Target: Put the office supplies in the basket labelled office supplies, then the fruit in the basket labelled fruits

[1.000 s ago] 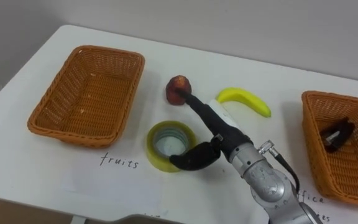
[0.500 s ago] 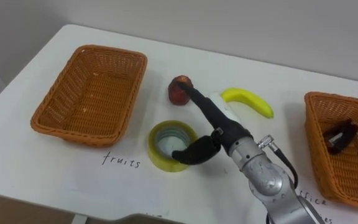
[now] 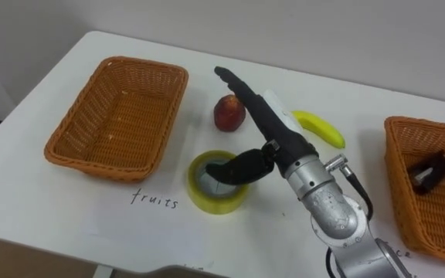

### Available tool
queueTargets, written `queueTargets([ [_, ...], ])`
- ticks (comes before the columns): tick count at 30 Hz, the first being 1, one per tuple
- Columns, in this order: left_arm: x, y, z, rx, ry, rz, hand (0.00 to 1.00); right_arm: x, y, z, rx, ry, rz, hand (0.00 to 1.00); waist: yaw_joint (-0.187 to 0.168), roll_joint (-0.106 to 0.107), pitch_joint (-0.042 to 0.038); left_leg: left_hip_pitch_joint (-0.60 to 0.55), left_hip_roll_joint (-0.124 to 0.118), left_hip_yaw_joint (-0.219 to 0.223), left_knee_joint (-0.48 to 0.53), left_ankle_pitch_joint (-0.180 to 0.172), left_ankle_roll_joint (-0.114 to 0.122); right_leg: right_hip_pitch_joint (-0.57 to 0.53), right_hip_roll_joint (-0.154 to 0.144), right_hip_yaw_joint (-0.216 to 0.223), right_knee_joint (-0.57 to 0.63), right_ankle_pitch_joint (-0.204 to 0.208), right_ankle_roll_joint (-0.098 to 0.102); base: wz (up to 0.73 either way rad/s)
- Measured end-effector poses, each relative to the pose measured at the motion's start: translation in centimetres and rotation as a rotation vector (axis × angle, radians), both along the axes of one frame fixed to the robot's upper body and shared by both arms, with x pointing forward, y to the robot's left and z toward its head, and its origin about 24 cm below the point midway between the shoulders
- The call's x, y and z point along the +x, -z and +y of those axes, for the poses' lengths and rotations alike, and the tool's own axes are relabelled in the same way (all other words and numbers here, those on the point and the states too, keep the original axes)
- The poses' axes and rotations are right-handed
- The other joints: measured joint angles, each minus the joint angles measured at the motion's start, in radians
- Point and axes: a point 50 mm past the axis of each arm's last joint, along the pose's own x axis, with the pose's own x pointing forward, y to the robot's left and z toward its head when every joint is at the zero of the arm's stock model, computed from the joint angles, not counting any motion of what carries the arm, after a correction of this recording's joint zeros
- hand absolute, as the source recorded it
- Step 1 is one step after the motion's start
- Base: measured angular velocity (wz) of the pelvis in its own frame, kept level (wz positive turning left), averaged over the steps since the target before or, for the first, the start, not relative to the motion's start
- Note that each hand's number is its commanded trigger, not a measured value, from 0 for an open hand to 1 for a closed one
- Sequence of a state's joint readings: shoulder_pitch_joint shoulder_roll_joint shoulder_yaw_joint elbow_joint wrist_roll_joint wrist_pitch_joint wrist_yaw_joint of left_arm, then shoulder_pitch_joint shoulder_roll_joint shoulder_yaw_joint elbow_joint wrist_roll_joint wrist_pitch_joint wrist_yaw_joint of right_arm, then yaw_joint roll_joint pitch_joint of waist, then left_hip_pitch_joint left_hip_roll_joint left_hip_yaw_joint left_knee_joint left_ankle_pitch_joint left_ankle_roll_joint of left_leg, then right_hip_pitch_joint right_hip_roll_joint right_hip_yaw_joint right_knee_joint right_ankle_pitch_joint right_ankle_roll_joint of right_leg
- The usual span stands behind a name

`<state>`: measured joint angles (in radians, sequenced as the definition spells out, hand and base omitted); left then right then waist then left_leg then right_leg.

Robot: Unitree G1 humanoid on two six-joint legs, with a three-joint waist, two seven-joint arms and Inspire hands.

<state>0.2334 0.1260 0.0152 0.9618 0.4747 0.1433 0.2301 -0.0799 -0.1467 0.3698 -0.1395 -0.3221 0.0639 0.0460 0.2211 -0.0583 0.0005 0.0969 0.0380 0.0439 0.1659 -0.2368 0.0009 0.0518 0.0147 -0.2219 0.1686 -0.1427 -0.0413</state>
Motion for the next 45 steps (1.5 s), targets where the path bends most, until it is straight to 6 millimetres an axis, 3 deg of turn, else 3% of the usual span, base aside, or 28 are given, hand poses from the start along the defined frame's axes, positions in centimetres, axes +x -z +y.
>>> queueTargets([
  [13,-0.1,0.0,0.0,0.000,-0.001,0.001,0.00,0.0,0.2,-0.1,-0.005,0.004,0.009,0.00,0.004,-0.001,0.0013,0.000,0.000,-0.001,0.000,0.000,0.000,0.000,-0.001,-0.003,0.000,0.000,0.000,0.00],
  [23,-0.5,0.1,0.0,-0.001,-0.005,0.015,0.00,0.4,1.8,-0.5,-0.033,0.031,0.066,0.00,0.007,-0.030,0.0056,-0.002,-0.001,-0.015,0.000,0.000,0.000,0.001,-0.002,-0.011,-0.001,0.000,0.000,0.01],
  [36,-1.1,0.1,0.1,-0.010,-0.006,0.035,0.00,2.0,2.4,-0.8,-0.114,0.050,0.069,0.00,0.034,-0.041,0.0034,-0.007,-0.013,-0.032,0.004,0.005,0.007,0.001,-0.015,-0.028,-0.001,-0.003,0.005,0.03],
  [45,-1.2,0.1,0.2,-0.006,-0.007,0.041,0.00,2.2,2.2,-0.7,-0.116,0.053,0.062,0.00,0.035,-0.043,0.0060,-0.010,-0.014,-0.038,-0.001,0.005,0.008,0.001,-0.015,-0.031,0.000,-0.003,0.006,0.01],
])
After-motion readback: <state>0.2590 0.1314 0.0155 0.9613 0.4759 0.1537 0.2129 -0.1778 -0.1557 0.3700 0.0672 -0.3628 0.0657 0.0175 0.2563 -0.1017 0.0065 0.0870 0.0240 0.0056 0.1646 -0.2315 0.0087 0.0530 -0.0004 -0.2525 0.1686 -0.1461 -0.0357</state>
